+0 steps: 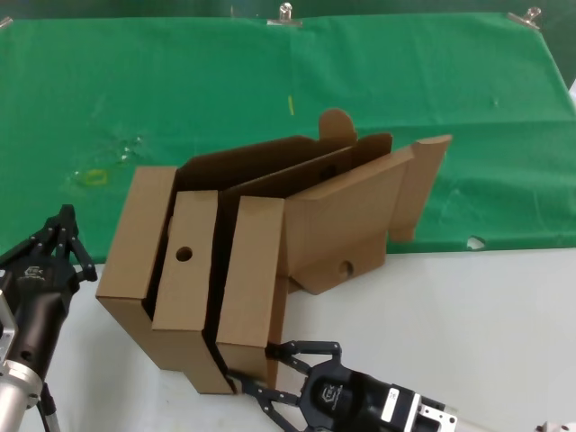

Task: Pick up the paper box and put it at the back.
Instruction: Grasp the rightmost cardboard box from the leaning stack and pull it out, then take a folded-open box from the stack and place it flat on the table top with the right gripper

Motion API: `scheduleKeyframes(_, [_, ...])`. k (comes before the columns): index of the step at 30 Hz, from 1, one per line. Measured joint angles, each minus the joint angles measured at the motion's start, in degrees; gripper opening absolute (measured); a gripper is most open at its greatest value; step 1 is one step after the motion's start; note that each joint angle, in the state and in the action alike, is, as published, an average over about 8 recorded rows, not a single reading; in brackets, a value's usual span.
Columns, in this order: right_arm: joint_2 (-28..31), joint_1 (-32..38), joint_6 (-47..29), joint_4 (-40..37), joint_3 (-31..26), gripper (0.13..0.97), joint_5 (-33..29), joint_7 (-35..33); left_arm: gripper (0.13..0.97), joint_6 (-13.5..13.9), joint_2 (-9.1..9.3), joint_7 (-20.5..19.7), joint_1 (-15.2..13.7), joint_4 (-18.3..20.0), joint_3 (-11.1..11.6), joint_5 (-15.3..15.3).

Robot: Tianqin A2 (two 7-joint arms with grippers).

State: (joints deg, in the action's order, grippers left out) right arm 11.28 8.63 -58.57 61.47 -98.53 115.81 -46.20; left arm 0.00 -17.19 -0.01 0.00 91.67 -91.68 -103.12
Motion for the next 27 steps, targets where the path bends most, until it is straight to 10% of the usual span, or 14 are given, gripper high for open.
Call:
scheduleKeyframes(14, [0.0, -0.6, 0.1, 0.7, 0.0, 0.203, -0.7, -1.6, 0.143, 0.0, 0.00, 0.0, 0.0, 0.0, 0.0, 0.0])
scheduleKeyframes(27, [11.3, -15.2, -1.3, 19.0, 5.2, 0.151, 0.8, 1.2, 0.143, 0.0, 0.00, 0.0, 0.0, 0.0, 0.0, 0.0])
